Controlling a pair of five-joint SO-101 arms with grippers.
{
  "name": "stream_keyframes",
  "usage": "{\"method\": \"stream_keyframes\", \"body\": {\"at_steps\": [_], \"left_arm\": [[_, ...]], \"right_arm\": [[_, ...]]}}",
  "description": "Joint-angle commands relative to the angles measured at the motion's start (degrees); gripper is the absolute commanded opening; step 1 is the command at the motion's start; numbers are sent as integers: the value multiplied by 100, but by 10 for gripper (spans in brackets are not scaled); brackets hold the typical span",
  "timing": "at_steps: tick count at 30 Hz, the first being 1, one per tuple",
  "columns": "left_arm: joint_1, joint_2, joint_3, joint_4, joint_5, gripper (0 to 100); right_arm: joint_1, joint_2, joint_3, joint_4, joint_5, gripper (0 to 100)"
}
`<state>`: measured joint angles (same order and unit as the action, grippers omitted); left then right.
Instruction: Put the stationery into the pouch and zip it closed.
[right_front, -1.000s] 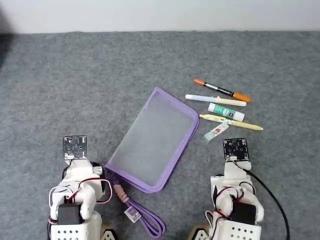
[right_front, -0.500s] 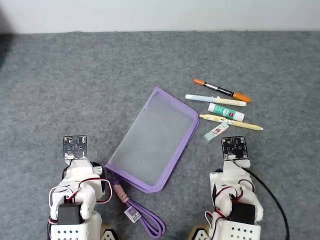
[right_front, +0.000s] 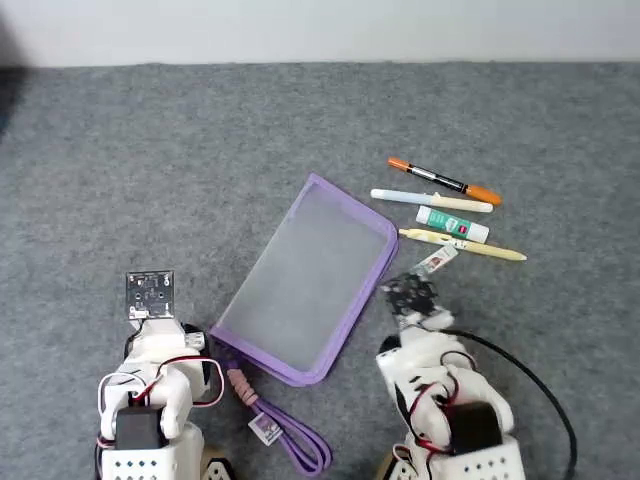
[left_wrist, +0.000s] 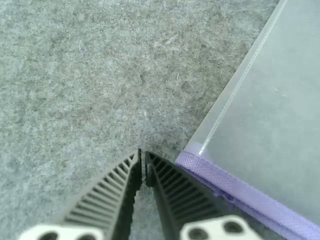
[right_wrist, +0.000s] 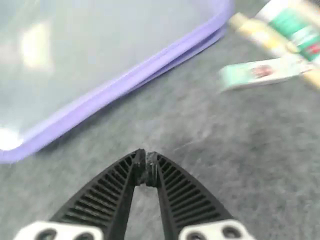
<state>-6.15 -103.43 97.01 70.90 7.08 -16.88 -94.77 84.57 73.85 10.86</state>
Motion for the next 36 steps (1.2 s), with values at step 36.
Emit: {"method": "stream_keyframes", "body": {"at_steps": [36], "left_arm": [[-9,-44,-57,18,-62,14]], "right_arm": [[-3908,5903,-3218,-585,-2637,209]]}}
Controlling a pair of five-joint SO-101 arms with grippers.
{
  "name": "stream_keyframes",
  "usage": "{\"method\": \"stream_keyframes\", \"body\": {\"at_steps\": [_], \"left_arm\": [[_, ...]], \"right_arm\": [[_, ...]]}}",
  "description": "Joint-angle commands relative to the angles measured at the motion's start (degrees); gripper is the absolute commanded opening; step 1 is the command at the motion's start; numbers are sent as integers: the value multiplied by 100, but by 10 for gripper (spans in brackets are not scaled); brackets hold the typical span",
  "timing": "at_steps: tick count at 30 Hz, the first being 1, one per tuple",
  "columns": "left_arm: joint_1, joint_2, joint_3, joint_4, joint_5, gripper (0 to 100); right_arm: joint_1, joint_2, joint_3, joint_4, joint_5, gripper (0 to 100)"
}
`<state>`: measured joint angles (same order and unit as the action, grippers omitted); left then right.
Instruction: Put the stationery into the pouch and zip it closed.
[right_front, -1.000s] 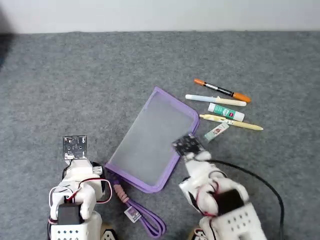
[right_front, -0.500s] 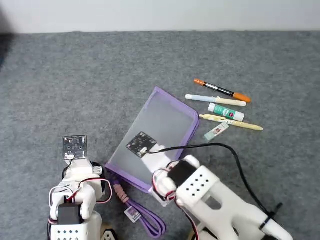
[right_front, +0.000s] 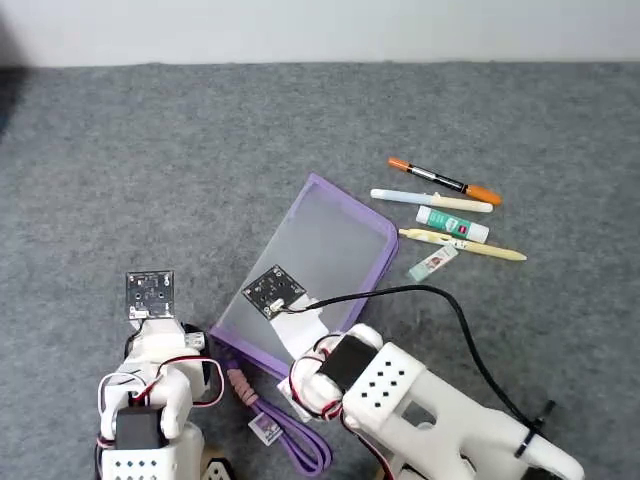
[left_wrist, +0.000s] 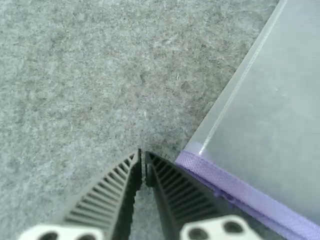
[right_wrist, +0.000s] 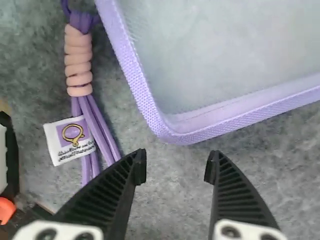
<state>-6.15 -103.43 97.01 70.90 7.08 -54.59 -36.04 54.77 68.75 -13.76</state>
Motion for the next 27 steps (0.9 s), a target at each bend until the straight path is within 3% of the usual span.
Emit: {"method": "stream_keyframes", "body": {"at_steps": [1,15,22,27], "left_arm": [[-9,-44,-57,18,-62,14],[105,-44,-92,18,-88,15],[-2330,-44,-945,-18,-97,15],[-3429,-44,-1059,-18,-1459,15]], "right_arm": [[-198,40,-237,-84,-176,209],[-558,31,-299,-558,-158,209],[-576,101,-870,-1147,-167,208],[-822,198,-993,-1305,-167,208]]}}
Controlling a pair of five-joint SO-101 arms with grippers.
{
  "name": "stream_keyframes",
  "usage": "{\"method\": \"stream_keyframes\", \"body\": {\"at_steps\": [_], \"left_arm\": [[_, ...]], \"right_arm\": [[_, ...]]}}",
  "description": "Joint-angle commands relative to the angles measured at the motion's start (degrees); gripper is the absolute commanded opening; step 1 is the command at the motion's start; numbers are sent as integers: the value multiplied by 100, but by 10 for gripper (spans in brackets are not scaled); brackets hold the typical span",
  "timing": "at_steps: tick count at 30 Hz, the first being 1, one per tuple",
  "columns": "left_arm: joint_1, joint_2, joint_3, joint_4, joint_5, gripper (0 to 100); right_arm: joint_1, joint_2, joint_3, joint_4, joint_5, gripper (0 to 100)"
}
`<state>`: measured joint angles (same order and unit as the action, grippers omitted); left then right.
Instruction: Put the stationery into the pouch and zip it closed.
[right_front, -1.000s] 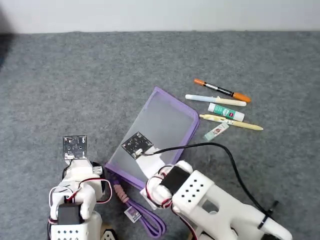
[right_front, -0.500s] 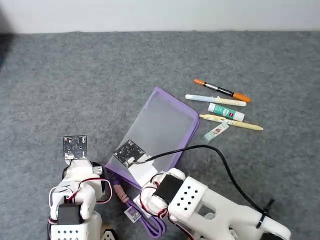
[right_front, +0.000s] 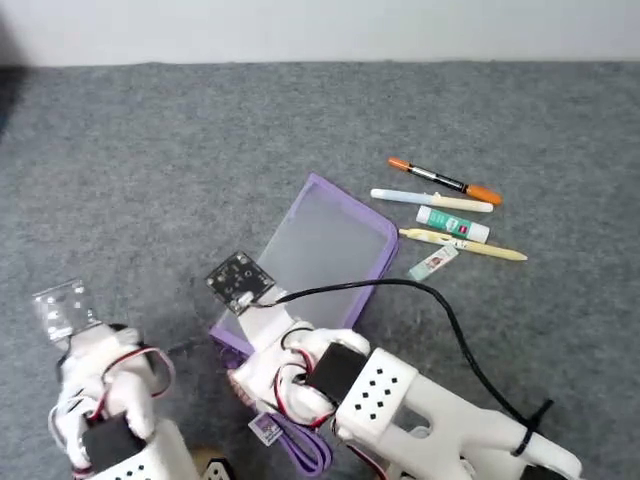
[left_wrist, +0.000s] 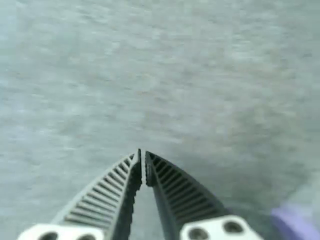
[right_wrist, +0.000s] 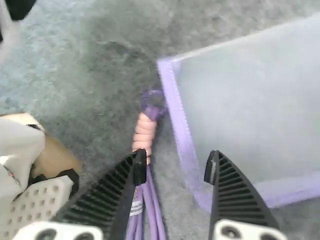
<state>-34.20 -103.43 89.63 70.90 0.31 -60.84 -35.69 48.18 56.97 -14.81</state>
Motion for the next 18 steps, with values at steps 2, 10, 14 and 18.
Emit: {"method": "stream_keyframes", "body": {"at_steps": [2,10,14,18], "left_arm": [[-1011,-44,-303,-9,-1073,15],[-2031,-44,-136,-97,-1741,15],[-2163,-44,-119,-97,-1741,15],[-2189,-44,-119,-97,-1741,15]], "right_arm": [[-374,400,-492,-66,-79,208],[-497,2281,-2075,549,-369,208],[-514,3292,-2980,954,-668,208],[-523,4031,-3604,1270,-730,208]]}}
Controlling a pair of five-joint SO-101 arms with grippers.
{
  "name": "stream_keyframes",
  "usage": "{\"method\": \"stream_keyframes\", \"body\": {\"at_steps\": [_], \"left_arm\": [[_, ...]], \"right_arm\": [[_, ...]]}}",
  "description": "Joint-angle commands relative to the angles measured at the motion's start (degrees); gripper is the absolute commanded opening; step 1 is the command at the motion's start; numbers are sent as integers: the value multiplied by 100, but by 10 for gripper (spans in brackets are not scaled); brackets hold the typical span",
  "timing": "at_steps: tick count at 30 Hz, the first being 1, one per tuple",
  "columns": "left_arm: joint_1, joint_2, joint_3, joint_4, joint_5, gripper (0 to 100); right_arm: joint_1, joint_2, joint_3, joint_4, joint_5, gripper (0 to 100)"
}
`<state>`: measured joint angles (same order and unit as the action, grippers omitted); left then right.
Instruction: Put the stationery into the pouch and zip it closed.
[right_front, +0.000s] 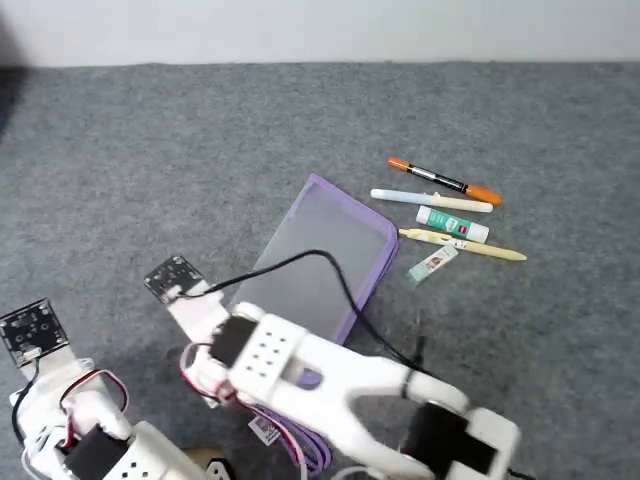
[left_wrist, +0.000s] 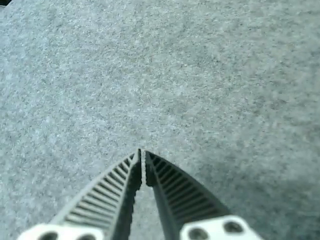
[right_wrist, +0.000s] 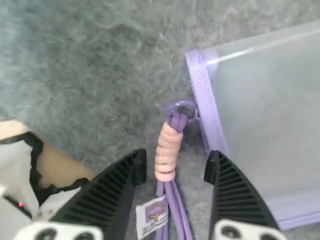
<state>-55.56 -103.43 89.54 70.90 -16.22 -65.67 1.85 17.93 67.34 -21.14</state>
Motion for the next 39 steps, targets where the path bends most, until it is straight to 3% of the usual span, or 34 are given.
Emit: {"method": "stream_keyframes", "body": {"at_steps": [1,11,21,23,27,30,34,39], "left_arm": [[-53,-44,-110,-97,-88,15],[-53,-44,-127,-88,-88,15],[-26,-44,-136,-88,-88,15],[-26,-44,-136,-88,-88,15],[-26,-44,-136,-88,-88,15],[-26,-44,-136,-97,-88,15],[-26,-53,-136,-97,-88,15],[-18,-53,-330,-70,-88,15]], "right_arm": [[-40,409,-677,286,-97,208],[-224,998,-844,479,-580,208],[-224,1692,-1081,382,-589,206],[-224,1851,-1222,391,-589,169],[-180,2193,-1670,409,-563,2],[-40,2369,-1899,470,-554,39],[242,2352,-2101,760,-527,11],[497,1974,-2470,1516,-44,9]]}}
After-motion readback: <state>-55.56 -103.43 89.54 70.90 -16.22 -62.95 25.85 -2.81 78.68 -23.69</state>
